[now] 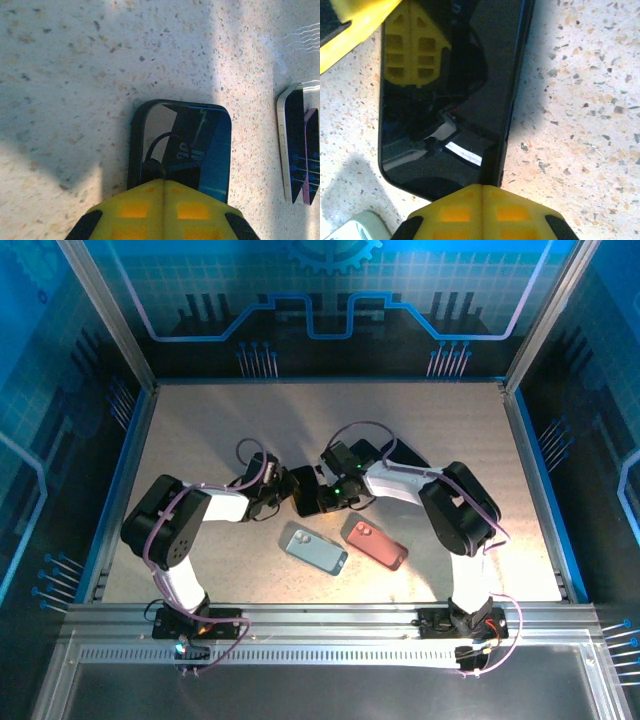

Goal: Put the phone into the phone case

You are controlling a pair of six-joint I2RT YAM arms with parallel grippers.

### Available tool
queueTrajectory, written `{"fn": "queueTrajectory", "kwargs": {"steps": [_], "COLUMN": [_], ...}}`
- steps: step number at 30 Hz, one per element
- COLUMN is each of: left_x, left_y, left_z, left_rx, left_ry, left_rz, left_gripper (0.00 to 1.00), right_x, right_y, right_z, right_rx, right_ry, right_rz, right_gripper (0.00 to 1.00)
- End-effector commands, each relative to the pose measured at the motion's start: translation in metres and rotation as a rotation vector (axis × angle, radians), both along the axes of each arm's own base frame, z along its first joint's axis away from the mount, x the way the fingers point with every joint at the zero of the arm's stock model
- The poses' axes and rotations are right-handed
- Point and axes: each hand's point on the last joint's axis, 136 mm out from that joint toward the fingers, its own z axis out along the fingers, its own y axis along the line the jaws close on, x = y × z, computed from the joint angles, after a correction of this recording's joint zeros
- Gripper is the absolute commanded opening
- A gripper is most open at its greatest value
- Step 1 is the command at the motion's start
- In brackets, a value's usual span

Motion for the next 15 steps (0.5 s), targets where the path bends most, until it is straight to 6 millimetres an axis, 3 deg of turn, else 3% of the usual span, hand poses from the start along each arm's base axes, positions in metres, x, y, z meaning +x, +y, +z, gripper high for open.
{"fn": "queueTrajectory", "kwargs": {"steps": [1, 6, 9, 12, 15], "left_x": [-0.059, -0.033, -0.022, -0.015, -0.011], "left_y": [0.013, 0.000, -0.005, -0.006, -0.004], "left_z": [-0.075, -0.066, -0.060, -0.053, -0.042], "left_rx": [0.139, 0.151, 0.161, 0.170, 0.181], "left_ry": [0.327, 0.299, 0.284, 0.271, 0.242], "left_rz": [-0.067, -0.083, -0.086, -0.083, -0.082], "left_gripper": [0.00, 0.00, 0.00, 0.00, 0.00], "right_x": [-0.045, -0.016, -0.014, -0.022, -0.033], "right_y": [-0.038, -0.034, -0.031, -0.020, -0.014], "right_z": [-0.057, -0.006, 0.019, 0.030, 0.026], "right_rx": [-0.131, -0.006, 0.048, 0.114, 0.123], "right_ry": [0.197, 0.082, 0.036, 0.045, 0.057], "right_rz": [-0.011, -0.033, -0.028, -0.005, 0.017], "right_gripper": [0.00, 0.00, 0.00, 0.00, 0.00]}}
